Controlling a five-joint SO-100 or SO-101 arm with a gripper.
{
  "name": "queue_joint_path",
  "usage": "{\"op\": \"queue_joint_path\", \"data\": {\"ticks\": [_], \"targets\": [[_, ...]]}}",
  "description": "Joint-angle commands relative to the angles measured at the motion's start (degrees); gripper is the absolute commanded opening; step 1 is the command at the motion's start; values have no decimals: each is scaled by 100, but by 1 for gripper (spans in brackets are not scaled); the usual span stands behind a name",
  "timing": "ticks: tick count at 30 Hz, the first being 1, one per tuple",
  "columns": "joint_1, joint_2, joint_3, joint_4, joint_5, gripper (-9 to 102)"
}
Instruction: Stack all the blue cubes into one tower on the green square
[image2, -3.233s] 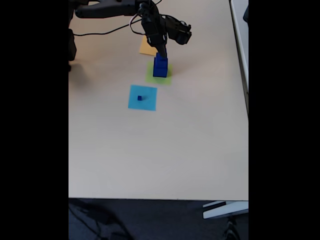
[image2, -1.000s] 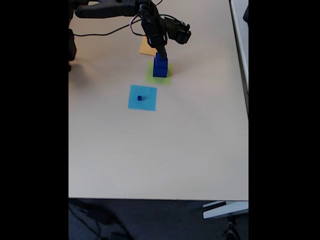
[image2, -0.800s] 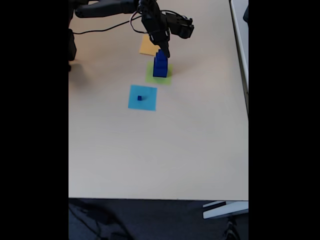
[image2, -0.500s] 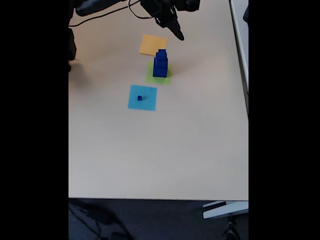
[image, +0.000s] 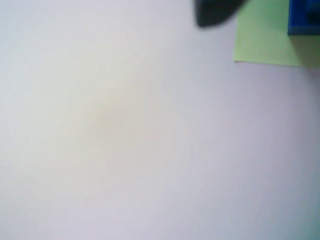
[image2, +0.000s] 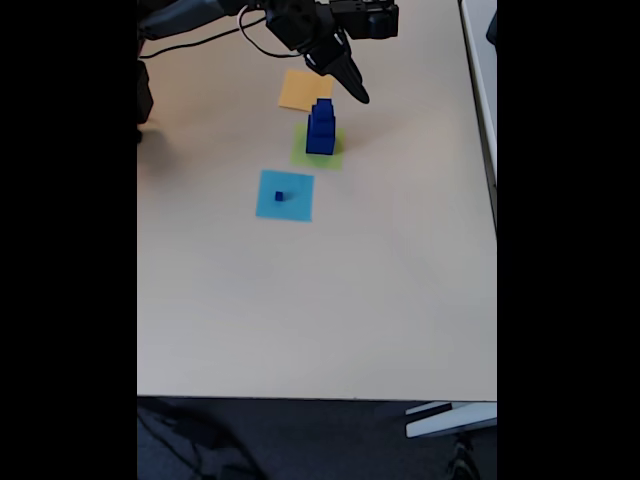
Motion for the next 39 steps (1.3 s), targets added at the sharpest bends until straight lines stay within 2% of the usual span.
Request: {"op": "queue_joint_path", "data": {"ticks": [1,7,13,20,30,39], "targets": [[167,501,-62,404,62,20],[545,580,123,1178,70,19],[817,914,1081,1292,88,18],[1028,1002,1749,993,360,18],[1099,835,2689,-123,413,18],[967,712,3199,-606,387,17]]}}
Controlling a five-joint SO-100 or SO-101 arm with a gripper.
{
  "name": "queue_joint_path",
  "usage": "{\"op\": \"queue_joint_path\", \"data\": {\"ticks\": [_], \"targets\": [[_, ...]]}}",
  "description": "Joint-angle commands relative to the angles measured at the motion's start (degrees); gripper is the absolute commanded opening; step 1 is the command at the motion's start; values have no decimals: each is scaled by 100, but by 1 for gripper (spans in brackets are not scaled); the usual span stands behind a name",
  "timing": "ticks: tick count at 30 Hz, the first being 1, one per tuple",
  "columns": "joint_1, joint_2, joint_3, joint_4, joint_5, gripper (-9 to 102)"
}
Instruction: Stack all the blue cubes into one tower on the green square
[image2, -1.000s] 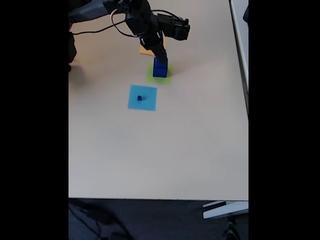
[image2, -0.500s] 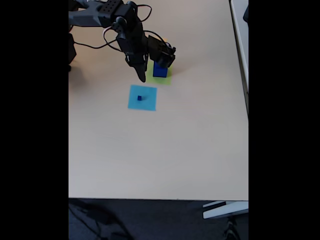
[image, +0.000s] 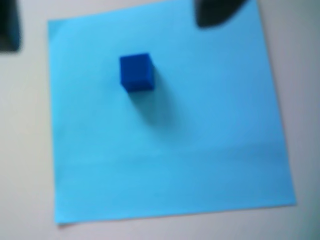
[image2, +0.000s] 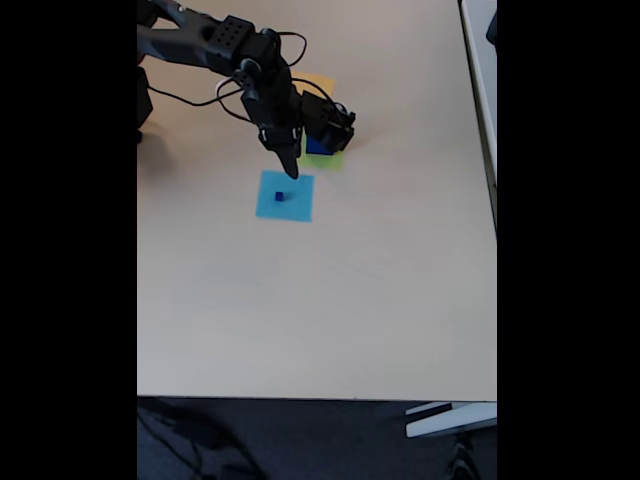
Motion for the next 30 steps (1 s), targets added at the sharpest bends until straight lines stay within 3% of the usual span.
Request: {"op": "queue_joint_path", "data": {"ticks": [1,10,30], "targets": [[-88,193,149,-299,0,17],[-176,255,1222,-1389,0,17],[-35,360,1951,-1863,-185,15]]}}
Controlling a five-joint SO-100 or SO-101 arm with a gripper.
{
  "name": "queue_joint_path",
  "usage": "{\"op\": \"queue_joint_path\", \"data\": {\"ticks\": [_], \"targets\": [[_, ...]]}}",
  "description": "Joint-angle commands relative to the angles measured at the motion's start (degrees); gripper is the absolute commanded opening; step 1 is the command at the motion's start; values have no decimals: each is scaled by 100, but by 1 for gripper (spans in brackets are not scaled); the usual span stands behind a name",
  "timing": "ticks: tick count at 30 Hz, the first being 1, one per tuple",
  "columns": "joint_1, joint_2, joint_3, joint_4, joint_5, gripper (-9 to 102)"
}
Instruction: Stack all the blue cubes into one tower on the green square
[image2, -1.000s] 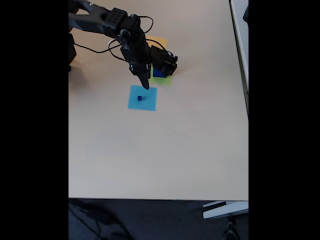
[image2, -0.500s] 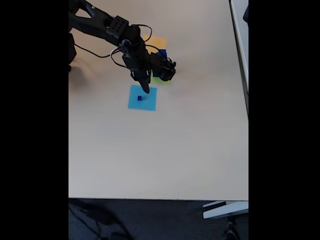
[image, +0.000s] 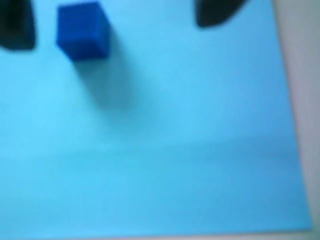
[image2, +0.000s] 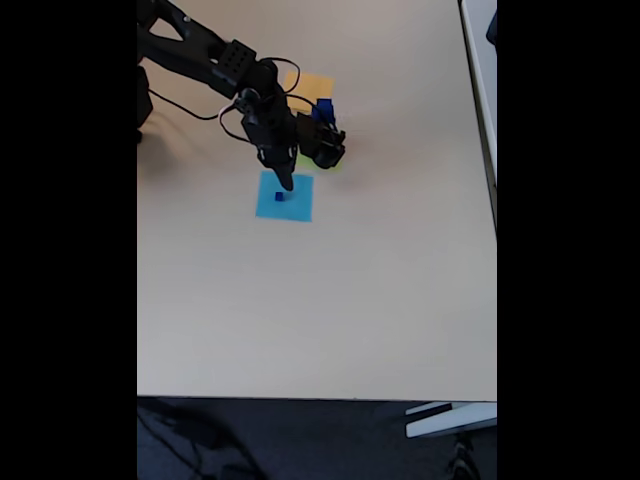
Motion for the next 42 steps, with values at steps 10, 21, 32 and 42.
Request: {"op": "queue_joint_path", "data": {"ticks": [10,21,32,42], "targets": [[149,272,360,-220,-70,15],[325,193,255,-220,-237,15],[413,-26,255,-439,-202,16],[413,-185,272,-457,-149,16]]}}
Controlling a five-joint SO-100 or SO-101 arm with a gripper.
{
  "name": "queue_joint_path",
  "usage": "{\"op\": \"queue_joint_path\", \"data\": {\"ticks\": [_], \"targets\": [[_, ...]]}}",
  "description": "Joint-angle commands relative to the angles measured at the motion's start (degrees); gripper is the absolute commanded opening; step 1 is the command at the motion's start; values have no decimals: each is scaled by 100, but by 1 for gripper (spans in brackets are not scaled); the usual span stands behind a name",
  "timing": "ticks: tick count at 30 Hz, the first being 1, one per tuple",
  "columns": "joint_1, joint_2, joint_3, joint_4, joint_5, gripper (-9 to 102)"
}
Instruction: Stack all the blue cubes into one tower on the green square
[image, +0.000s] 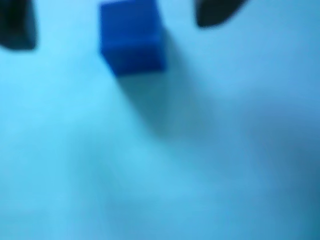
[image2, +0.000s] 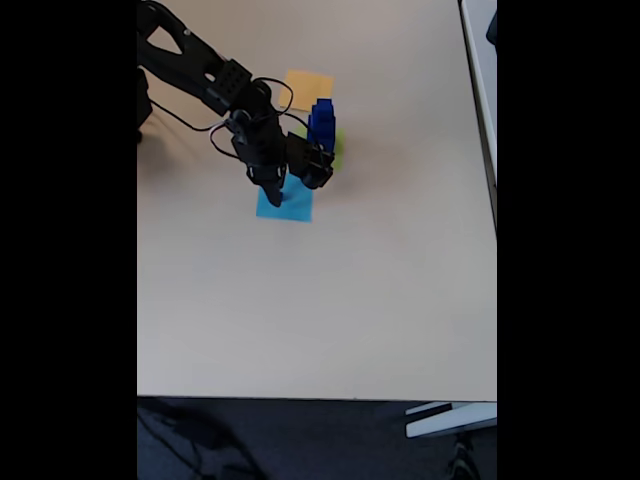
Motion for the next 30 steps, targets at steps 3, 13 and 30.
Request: {"op": "queue_joint_path", "data": {"ticks": [3,13,30], "targets": [[18,0,-97,-132,35,16],[44,-70,-35,-272,-35,12],[-9,-79,53,-272,-62,9]]}}
